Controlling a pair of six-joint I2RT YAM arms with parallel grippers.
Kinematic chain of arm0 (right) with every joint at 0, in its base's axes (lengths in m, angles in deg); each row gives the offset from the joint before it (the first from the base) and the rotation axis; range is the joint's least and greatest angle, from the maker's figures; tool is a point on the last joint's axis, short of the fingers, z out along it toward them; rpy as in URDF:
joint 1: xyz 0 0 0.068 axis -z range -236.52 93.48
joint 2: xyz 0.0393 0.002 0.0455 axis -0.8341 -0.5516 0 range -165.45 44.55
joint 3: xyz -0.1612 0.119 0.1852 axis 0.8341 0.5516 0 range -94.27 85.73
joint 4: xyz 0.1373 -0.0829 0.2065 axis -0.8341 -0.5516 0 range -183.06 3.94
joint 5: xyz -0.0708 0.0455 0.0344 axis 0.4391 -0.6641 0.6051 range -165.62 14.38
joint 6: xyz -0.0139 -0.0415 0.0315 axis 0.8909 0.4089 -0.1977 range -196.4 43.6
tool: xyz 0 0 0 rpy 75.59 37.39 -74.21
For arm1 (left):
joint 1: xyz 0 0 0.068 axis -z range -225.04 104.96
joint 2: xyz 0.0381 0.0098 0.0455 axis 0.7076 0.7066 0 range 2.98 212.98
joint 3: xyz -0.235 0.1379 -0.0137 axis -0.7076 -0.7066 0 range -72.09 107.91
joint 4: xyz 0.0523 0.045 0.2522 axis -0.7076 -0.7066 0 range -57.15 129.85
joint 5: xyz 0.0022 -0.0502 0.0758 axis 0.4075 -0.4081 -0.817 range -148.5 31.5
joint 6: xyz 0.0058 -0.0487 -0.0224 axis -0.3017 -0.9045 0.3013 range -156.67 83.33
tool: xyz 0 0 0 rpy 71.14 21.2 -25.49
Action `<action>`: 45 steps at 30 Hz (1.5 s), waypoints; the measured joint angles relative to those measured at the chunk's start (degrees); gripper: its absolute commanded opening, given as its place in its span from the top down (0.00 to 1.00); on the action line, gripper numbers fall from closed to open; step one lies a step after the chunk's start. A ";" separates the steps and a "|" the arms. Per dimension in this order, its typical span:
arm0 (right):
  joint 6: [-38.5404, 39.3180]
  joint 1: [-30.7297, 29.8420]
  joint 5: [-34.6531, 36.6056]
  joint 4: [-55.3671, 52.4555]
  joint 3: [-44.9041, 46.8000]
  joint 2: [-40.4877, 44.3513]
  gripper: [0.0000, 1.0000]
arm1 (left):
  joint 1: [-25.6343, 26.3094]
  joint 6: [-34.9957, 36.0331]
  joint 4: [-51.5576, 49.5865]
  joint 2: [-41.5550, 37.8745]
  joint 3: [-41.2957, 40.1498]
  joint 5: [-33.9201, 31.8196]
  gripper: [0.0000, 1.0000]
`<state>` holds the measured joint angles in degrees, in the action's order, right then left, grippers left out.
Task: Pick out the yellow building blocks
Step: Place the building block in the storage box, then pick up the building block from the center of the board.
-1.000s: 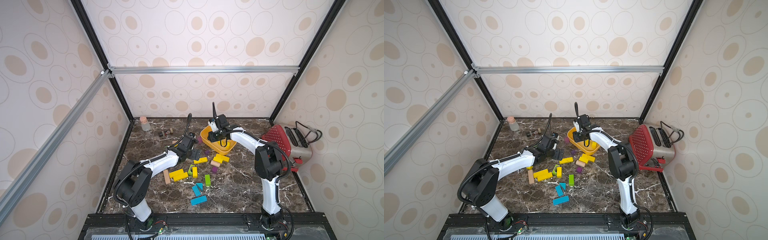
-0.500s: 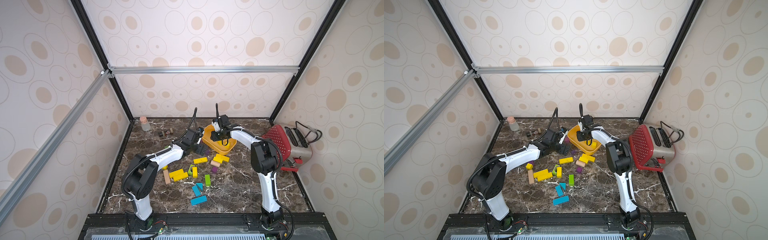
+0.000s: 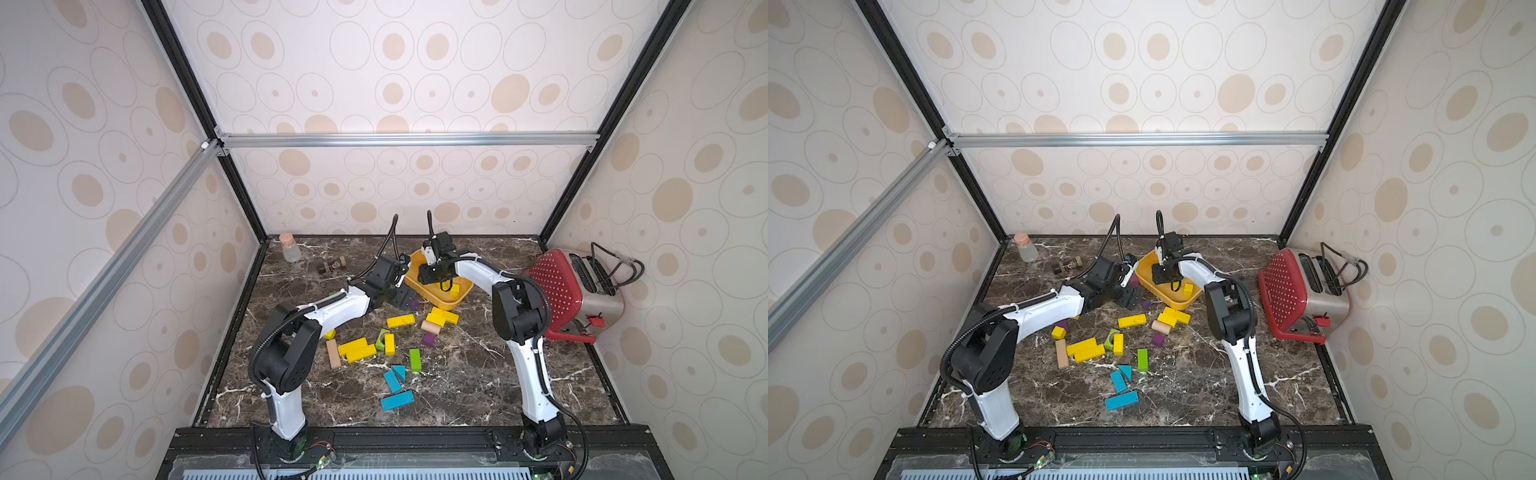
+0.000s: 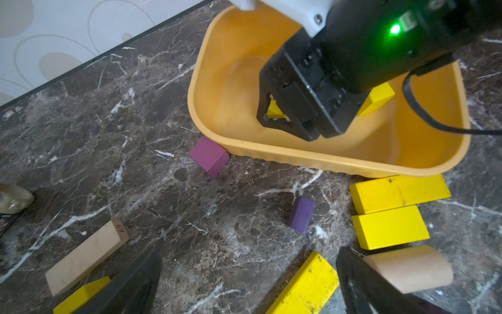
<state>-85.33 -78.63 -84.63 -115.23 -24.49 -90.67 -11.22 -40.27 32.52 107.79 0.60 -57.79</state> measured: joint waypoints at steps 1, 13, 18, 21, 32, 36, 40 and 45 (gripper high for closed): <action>-0.07 0.00 -0.04 0.02 0.00 0.00 0.49 | -0.02 -0.33 0.00 0.09 -0.02 -0.33 0.01; -0.55 0.00 -0.24 2.12 4.31 2.32 0.49 | -0.72 -1.66 0.00 0.11 -0.11 -3.63 0.00; -0.72 0.00 -0.42 3.85 7.89 7.13 0.49 | -1.64 -1.75 0.00 0.59 -0.11 -3.82 0.01; -0.81 0.02 -0.48 5.05 8.04 9.64 0.49 | -2.12 -1.77 -0.04 1.01 -0.09 -3.87 0.02; -3.43 -0.76 -2.80 5.60 9.62 13.97 0.51 | -3.28 -4.15 -0.94 -0.81 -1.20 -3.85 0.07; -4.52 -3.98 -1.66 4.79 11.82 16.37 0.52 | -3.30 -6.58 -1.36 -6.10 -4.76 -3.48 0.12; -6.10 -8.87 -0.26 4.79 14.49 19.63 0.52 | -3.30 -8.68 -2.32 -11.41 -7.76 -3.17 0.12; -7.76 -14.34 0.70 4.90 14.88 20.63 0.52 | -3.30 -10.03 -5.70 -16.83 -11.21 -3.52 0.12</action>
<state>-93.09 -92.97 -83.94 -110.34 -9.60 -70.03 -14.52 -50.30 26.81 90.96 -10.61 -61.31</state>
